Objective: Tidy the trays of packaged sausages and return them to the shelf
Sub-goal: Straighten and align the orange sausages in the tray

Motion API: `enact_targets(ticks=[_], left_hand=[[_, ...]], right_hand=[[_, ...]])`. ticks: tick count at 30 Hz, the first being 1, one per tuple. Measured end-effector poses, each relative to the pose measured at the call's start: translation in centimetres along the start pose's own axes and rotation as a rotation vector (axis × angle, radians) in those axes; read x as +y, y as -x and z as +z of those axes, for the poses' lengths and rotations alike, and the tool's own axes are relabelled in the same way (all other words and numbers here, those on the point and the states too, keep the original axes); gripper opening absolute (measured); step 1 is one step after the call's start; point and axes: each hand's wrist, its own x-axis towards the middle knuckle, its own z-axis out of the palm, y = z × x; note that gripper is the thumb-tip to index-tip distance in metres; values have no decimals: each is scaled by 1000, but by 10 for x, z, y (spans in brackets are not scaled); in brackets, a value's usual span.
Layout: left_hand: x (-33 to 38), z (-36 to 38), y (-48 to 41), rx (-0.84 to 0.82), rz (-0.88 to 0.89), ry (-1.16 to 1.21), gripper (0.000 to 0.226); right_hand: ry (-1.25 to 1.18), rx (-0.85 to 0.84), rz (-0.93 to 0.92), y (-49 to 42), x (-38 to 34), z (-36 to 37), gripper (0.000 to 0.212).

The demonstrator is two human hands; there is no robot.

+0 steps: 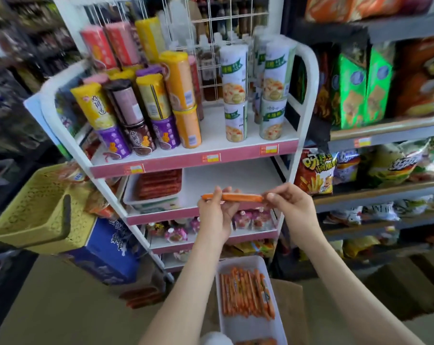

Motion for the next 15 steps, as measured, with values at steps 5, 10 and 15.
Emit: enact_targets(ticks=[5, 10, 15], left_hand=[[6, 13, 12, 28, 57, 27, 45], [9, 22, 18, -75, 74, 5, 24], [3, 26, 26, -314, 123, -49, 16]], right_hand=[[92, -140, -18, -9, -14, 1, 16], [-79, -3, 1, -12, -10, 0, 11], [-366, 42, 97, -10, -5, -4, 20]])
